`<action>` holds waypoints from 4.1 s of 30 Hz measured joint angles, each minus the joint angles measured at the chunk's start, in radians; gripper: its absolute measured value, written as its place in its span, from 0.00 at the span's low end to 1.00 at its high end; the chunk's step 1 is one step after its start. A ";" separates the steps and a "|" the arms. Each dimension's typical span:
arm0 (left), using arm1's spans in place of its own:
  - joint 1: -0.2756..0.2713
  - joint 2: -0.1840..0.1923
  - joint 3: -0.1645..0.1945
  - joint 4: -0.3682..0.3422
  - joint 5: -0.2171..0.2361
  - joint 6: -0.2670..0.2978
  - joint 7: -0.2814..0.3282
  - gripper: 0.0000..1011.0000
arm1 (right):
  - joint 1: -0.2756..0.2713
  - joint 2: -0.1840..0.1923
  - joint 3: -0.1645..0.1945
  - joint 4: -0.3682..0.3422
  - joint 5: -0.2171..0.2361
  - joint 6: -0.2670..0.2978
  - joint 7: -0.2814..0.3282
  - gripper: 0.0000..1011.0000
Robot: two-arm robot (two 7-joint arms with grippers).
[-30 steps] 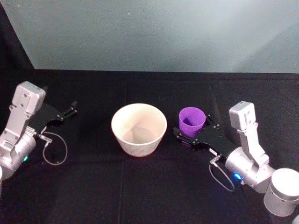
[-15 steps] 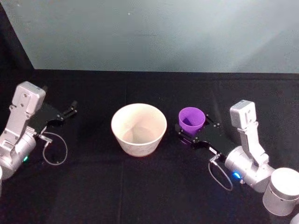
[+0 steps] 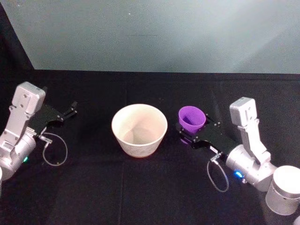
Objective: Pick up the cup and pour the mung beans from the cup into the bowl.
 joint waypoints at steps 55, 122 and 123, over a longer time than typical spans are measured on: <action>0.000 0.000 0.000 0.000 0.000 0.000 0.000 0.99 | -0.010 0.062 0.042 -0.224 0.042 0.176 -0.017 0.71; 0.000 0.000 0.000 0.000 0.000 0.000 0.000 0.99 | -0.010 0.062 0.042 -0.224 0.041 0.176 -0.016 0.71; 0.000 0.000 0.000 0.000 0.000 0.000 0.000 0.99 | -0.010 0.062 0.042 -0.224 0.041 0.176 -0.016 0.71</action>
